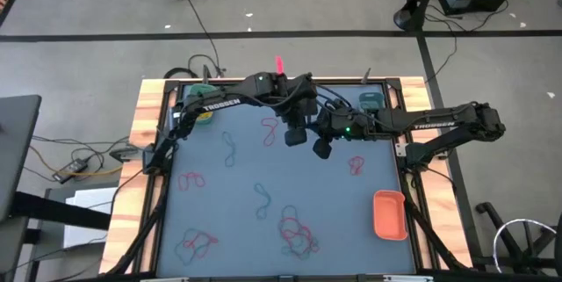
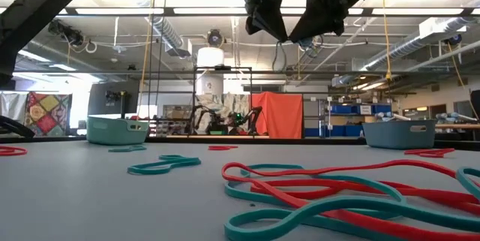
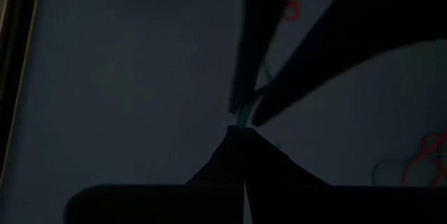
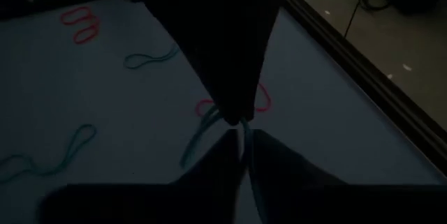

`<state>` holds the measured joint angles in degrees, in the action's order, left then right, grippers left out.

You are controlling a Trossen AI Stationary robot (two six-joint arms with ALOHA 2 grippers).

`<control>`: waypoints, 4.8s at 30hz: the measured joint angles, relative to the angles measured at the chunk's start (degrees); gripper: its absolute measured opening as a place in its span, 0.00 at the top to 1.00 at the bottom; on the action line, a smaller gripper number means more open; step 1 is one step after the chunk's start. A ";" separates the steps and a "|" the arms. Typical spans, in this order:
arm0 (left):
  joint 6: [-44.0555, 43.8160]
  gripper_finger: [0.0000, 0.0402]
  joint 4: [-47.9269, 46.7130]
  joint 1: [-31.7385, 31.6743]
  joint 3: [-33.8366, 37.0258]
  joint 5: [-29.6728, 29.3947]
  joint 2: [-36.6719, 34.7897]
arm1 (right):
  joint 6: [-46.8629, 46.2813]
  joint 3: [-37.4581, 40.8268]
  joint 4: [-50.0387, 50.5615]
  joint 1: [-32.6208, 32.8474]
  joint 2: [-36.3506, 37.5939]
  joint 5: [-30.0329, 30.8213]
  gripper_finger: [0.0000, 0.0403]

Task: Sort rubber bands into baskets
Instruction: Put the blue rubber band into the blue bin

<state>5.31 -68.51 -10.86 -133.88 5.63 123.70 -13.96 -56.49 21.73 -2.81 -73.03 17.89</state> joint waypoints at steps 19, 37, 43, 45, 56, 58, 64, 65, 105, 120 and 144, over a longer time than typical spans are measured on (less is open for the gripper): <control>-2.68 0.70 -3.79 -2.53 0.00 -0.50 0.00 | -17.28 -0.09 22.51 -6.34 -0.01 12.65 0.99; -4.26 0.65 -3.72 -2.65 -0.02 -2.99 -0.02 | -29.65 3.74 45.79 -22.94 0.02 19.20 0.99; -5.53 0.65 -4.42 -2.64 -0.02 -2.99 -0.02 | -30.01 8.41 43.81 -27.01 0.03 15.23 0.92; -5.56 0.65 -5.31 -2.64 -0.02 -2.99 -0.02 | -30.01 9.68 42.67 -27.66 0.03 14.25 0.88; -2.06 0.65 -12.67 -2.62 -0.02 -2.89 -0.02 | -28.47 9.60 39.98 -27.19 0.03 10.55 0.61; -0.46 0.65 -16.31 -2.62 -0.02 -2.84 -0.02 | -25.11 8.55 39.28 -25.83 0.03 7.96 0.58; -1.09 0.67 -19.81 -2.86 -0.02 -2.49 -0.02 | -20.22 5.00 35.49 -20.11 0.03 3.21 0.56; -1.93 0.67 -20.76 -2.86 -0.02 -2.48 -0.03 | -20.41 4.56 35.23 -19.18 0.03 3.23 0.56; -55.08 0.68 24.22 0.19 78.70 -15.01 -31.39 | -18.85 2.80 26.64 -6.99 2.22 -1.70 0.56; -56.61 0.68 35.11 -0.45 88.64 -13.01 -31.74 | -20.41 2.80 26.51 -7.88 2.22 -2.76 0.56; -22.60 1.00 47.95 4.81 68.91 -0.16 -32.26 | -15.67 5.79 6.73 -8.66 2.13 -20.70 0.56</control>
<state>-17.29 -20.56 -6.04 -64.98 5.46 91.44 -29.62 -50.70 28.46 -11.46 -70.89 -2.81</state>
